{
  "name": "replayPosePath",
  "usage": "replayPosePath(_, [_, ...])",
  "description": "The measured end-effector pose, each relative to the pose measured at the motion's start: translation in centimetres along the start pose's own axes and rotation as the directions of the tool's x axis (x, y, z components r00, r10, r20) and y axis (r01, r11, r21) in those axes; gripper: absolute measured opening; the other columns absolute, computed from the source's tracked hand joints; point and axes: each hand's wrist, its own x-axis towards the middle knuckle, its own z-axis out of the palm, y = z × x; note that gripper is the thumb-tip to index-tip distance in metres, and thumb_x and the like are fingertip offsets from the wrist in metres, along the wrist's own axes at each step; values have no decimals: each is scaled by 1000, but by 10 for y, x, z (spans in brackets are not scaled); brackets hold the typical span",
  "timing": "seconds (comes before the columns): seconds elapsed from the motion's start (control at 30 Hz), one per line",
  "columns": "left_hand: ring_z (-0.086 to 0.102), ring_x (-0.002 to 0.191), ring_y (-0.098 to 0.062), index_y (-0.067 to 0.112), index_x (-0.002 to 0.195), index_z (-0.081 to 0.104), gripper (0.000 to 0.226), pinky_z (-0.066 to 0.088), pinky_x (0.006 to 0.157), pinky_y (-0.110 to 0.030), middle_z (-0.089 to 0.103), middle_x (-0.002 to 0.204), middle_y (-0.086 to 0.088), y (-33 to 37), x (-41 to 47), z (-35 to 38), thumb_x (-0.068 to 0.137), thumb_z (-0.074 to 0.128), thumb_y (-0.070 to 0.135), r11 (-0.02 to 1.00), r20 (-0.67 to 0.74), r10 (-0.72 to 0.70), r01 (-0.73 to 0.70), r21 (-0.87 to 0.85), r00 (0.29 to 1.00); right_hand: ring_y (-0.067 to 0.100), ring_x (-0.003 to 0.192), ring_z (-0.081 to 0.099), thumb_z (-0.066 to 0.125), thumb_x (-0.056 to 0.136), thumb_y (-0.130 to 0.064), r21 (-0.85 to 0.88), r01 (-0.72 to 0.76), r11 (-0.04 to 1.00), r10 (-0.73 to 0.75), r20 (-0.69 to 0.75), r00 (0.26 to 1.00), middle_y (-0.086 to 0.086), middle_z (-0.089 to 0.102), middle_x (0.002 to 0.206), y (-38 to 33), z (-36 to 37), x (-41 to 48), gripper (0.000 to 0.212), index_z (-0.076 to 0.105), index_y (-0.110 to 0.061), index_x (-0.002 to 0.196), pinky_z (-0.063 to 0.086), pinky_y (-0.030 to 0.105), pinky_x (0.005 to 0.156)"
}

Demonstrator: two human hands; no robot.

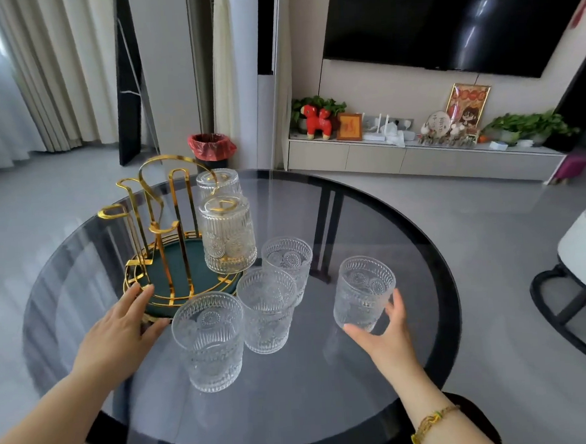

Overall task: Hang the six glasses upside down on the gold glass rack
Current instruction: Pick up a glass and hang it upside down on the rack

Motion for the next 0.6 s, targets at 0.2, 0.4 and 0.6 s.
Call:
replayPosePath(0.2, [18,140,-25,26,141,9,65,21,113,-42,8,155,-3,-1,-11,3,88,46,35,999,-12,19,-20,-37,1000,33,122,36,76,59,-33,-155,-55,986,33,-141,989,15,47,131,-11,17,6,100,15,-18,136,22,52,108])
replayPosePath(0.4, [15,141,-24,28,141,6,65,17,114,-41,4,155,-1,-2,-12,3,88,44,39,998,-15,21,-22,-59,1000,34,104,48,77,59,-30,-128,-52,990,28,-184,983,14,57,115,-10,18,10,75,34,-12,119,41,40,91])
replayPosePath(0.6, [12,142,-22,29,140,2,65,14,115,-40,1,155,0,-2,-12,3,89,39,42,998,-16,13,-14,-58,1000,20,92,48,75,62,-22,103,22,994,-7,-147,989,0,47,107,-19,15,5,73,32,-18,121,37,31,76])
